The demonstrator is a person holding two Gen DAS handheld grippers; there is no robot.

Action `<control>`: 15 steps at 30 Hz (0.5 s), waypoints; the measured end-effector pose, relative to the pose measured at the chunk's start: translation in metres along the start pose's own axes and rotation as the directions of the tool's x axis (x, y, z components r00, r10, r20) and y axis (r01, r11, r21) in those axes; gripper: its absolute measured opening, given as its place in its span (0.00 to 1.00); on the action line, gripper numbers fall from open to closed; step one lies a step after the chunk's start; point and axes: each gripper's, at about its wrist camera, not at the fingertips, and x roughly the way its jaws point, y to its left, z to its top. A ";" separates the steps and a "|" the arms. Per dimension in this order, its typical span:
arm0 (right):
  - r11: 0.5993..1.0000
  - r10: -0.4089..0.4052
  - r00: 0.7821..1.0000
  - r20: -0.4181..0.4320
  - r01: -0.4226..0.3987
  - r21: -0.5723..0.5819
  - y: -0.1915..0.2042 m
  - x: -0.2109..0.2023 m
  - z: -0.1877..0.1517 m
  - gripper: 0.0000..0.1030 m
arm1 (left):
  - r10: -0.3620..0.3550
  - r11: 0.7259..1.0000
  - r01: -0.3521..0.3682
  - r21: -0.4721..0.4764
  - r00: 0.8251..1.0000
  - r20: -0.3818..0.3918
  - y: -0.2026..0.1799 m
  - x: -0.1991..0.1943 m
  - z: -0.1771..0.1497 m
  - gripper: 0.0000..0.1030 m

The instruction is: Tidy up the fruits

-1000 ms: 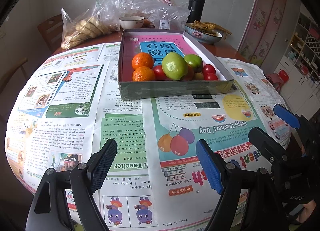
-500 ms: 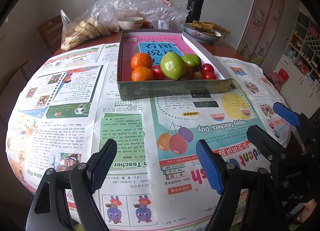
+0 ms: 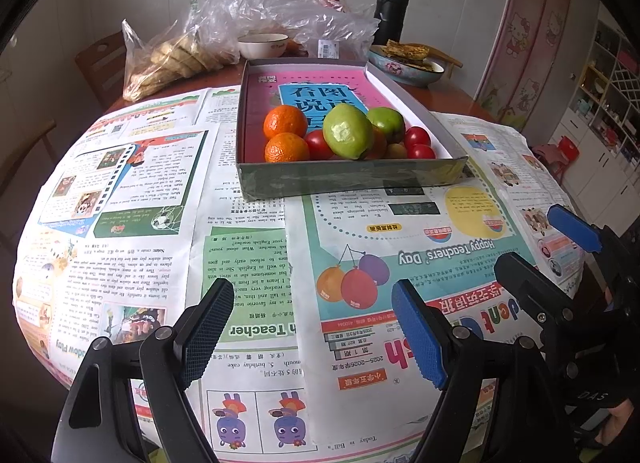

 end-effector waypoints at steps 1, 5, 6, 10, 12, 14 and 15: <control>1.000 0.001 1.000 0.000 -0.001 0.000 0.001 0.000 0.000 0.99 | -0.002 1.000 0.002 0.000 1.000 0.000 0.000 0.000 0.000 0.80; 1.000 0.000 1.000 0.001 0.000 -0.001 0.001 0.001 0.001 0.99 | -0.001 1.000 0.001 0.000 1.000 -0.001 0.000 0.000 0.000 0.80; 1.000 0.000 1.000 0.001 0.000 -0.001 0.001 0.001 0.001 0.99 | -0.002 1.000 0.002 0.000 1.000 -0.001 0.000 0.000 0.000 0.80; 1.000 0.000 1.000 0.001 0.000 -0.001 0.001 0.000 0.001 0.99 | -0.004 1.000 0.004 0.001 1.000 -0.003 0.000 0.000 0.000 0.80; 1.000 0.000 1.000 0.000 0.000 -0.001 0.000 0.000 0.001 0.99 | -0.005 1.000 0.005 0.000 1.000 -0.003 0.000 0.000 0.000 0.80; 1.000 0.001 1.000 0.001 -0.001 -0.002 0.001 0.000 0.001 0.99 | -0.004 1.000 0.004 0.000 1.000 -0.003 0.000 0.000 0.000 0.80; 1.000 -0.001 1.000 0.000 0.001 -0.002 0.001 0.000 0.001 0.99 | -0.004 1.000 0.004 0.001 1.000 -0.003 0.000 0.000 0.001 0.80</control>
